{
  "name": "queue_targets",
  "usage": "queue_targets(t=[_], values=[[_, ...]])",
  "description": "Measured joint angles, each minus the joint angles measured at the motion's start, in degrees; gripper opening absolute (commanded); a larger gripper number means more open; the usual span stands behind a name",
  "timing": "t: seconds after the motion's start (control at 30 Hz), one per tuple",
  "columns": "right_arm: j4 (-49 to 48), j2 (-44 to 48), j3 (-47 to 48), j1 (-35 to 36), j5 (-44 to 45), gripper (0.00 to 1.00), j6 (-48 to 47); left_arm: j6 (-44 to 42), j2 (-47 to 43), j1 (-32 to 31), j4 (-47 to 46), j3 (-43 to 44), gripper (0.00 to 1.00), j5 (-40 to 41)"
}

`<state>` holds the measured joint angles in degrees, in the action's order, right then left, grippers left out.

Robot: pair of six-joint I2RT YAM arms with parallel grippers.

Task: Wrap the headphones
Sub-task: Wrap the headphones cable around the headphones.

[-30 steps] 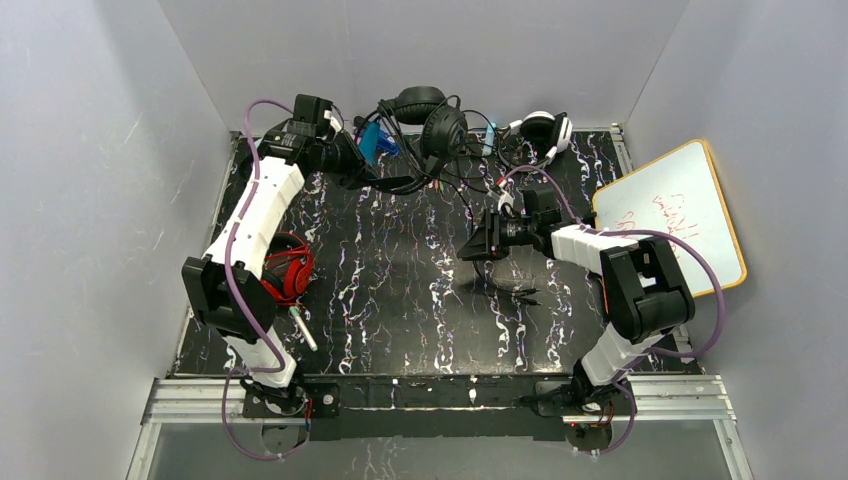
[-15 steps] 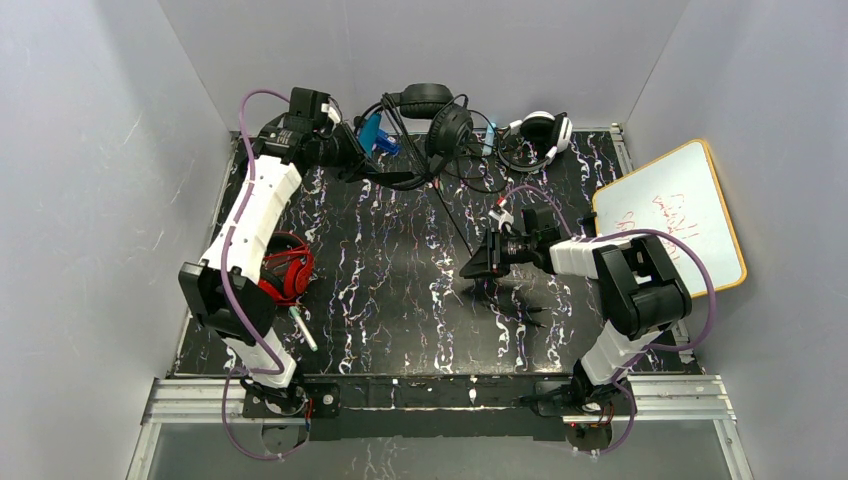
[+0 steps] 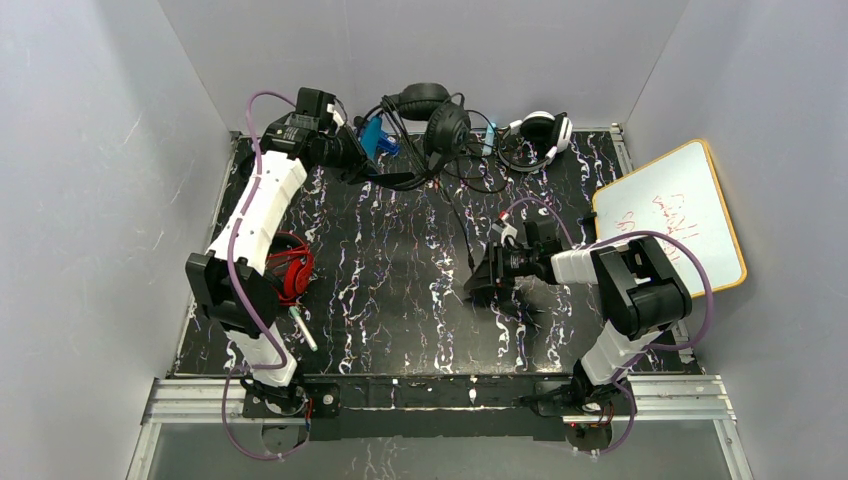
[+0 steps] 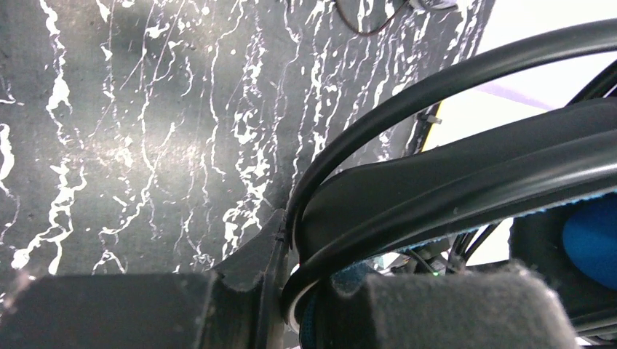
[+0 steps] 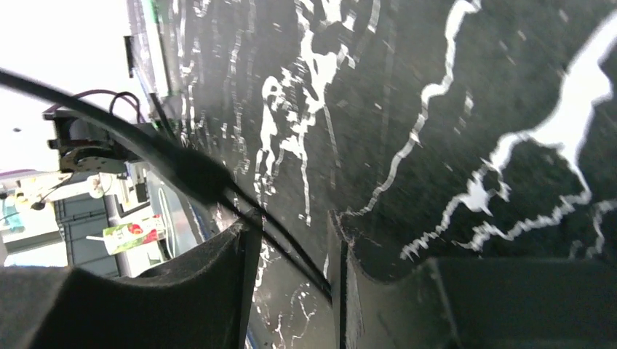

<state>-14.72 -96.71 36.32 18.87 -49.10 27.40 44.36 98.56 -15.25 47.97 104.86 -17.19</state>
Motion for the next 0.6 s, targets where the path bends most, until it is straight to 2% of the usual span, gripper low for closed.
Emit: queue_targets(t=[0.07, 0.13, 0.2, 0.3, 0.4, 0.6], values=[[1.42, 0.00, -0.79, -0.02, 1.18, 0.26, -0.92, 1.05, 0.24, 0.15, -0.70, 0.35, 0.00, -0.31], [2.54, 0.00, -1.33, -0.07, 1.81, 0.24, -2.23, 1.49, 0.24, 0.24, -1.38, 1.07, 0.00, -0.39], [3.48, 0.00, -1.38, -0.07, 2.03, 0.11, -2.91, 1.81, 0.24, 0.42, -1.90, 1.68, 0.00, -0.44], [4.11, 0.09, -1.38, -0.04, 2.03, 0.10, -4.24, 1.92, 0.24, 0.50, -2.51, 1.79, 0.00, -0.46], [4.50, 0.33, -1.38, -0.04, 2.14, 0.03, -5.14, 1.95, 0.31, 0.50, -2.51, 1.79, 0.00, -0.46], [5.86, 0.39, -1.38, -0.04, 3.67, 0.01, -5.77, 1.92, 0.31, 0.50, -2.51, 1.79, 0.00, -0.46]])
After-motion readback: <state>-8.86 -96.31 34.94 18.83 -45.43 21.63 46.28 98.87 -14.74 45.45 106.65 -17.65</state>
